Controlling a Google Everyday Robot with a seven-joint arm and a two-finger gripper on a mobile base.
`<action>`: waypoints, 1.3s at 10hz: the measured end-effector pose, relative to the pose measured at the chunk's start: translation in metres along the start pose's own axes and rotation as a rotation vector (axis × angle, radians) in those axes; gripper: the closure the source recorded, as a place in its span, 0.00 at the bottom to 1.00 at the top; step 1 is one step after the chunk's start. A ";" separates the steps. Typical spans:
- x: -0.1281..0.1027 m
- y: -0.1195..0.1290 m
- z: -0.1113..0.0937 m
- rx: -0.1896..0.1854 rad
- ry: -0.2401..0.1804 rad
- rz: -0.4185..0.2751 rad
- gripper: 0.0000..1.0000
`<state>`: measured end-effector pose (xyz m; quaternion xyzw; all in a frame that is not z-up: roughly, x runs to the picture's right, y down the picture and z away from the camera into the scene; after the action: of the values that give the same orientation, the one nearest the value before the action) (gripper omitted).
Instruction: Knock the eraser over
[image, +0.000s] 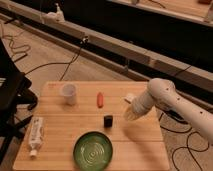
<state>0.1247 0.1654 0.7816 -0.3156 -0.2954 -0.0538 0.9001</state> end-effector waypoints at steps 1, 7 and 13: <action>-0.007 -0.001 0.007 -0.010 -0.014 -0.016 1.00; -0.054 -0.022 0.044 -0.055 -0.072 -0.117 1.00; -0.117 -0.024 0.059 -0.101 -0.130 -0.246 1.00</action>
<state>-0.0072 0.1713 0.7655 -0.3248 -0.3866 -0.1582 0.8486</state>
